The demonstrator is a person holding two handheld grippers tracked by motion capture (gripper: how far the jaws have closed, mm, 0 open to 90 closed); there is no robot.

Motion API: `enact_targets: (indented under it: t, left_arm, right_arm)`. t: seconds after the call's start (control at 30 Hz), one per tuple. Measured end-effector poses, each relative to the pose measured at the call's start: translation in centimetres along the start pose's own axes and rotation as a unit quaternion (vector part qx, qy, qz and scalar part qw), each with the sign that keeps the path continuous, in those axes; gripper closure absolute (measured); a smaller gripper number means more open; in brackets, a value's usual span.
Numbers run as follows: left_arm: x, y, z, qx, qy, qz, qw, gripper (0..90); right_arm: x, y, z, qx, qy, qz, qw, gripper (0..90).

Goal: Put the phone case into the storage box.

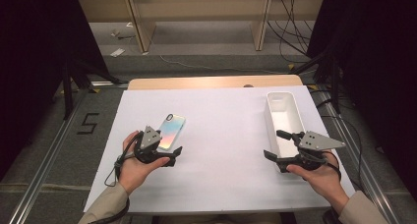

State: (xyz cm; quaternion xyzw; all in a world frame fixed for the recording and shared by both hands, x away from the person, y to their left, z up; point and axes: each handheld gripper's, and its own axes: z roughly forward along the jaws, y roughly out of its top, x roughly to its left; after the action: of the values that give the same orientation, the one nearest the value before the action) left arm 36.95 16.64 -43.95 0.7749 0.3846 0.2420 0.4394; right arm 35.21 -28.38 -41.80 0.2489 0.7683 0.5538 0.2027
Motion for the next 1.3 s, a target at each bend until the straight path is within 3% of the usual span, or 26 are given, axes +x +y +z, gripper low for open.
enact_targets:
  t: [0.27,0.37,0.4,0.47,0.5,0.6,0.67,0.7,0.83,1.03,1.3]
  left_arm:
    - [0.1,-0.1,0.0,0.003,0.007,-0.003,1.0,11.5]
    - [0.3,0.0,0.0,0.004,0.014,-0.005,0.9999,22.5]
    - [0.5,0.1,0.1,0.005,0.026,-0.004,0.9996,28.0]
    - [0.6,0.2,0.2,0.007,0.029,-0.001,0.9996,39.1]
    - [0.8,0.4,0.4,0.013,0.028,0.002,0.9995,39.1]
    - [1.5,0.6,1.1,0.031,0.036,-0.012,0.9988,67.0]
    - [2.1,0.6,1.9,0.047,0.041,-0.023,0.9978,71.8]
    - [2.2,0.6,2.3,0.056,0.042,-0.026,0.9972,81.7]
    - [2.5,0.6,3.4,0.083,0.048,-0.031,0.9949,89.4]
    - [2.9,0.4,5.5,0.113,0.044,-0.05,0.9914,89.5]
    - [2.6,0.2,6.8,0.145,0.031,-0.045,0.9879,89.5]
  right_arm:
    - [0.1,0.0,0.0,-0.002,-0.001,0.0,1.0,18.1]
    - [0.1,0.0,0.1,-0.002,-0.002,0.0,1.0,18.1]
    - [0.1,0.0,0.1,-0.001,-0.003,0.0,1.0,18.1]
    - [0.1,0.0,0.1,0.0,-0.003,0.001,1.0,18.1]
    - [0.1,0.0,0.1,0.0,-0.003,0.001,1.0,18.1]
    - [0.1,0.0,0.1,-0.001,-0.005,0.001,1.0,18.1]
    - [0.1,0.0,0.2,-0.002,-0.005,0.001,1.0,18.1]
    - [0.0,0.0,0.2,-0.002,-0.006,0.0,1.0,18.1]
    - [0.0,0.0,0.2,-0.003,-0.007,0.0,1.0,18.2]
    - [0.0,0.0,0.2,-0.002,-0.007,0.001,1.0,18.2]
    - [0.0,0.0,0.3,-0.005,-0.005,0.004,1.0,18.2]
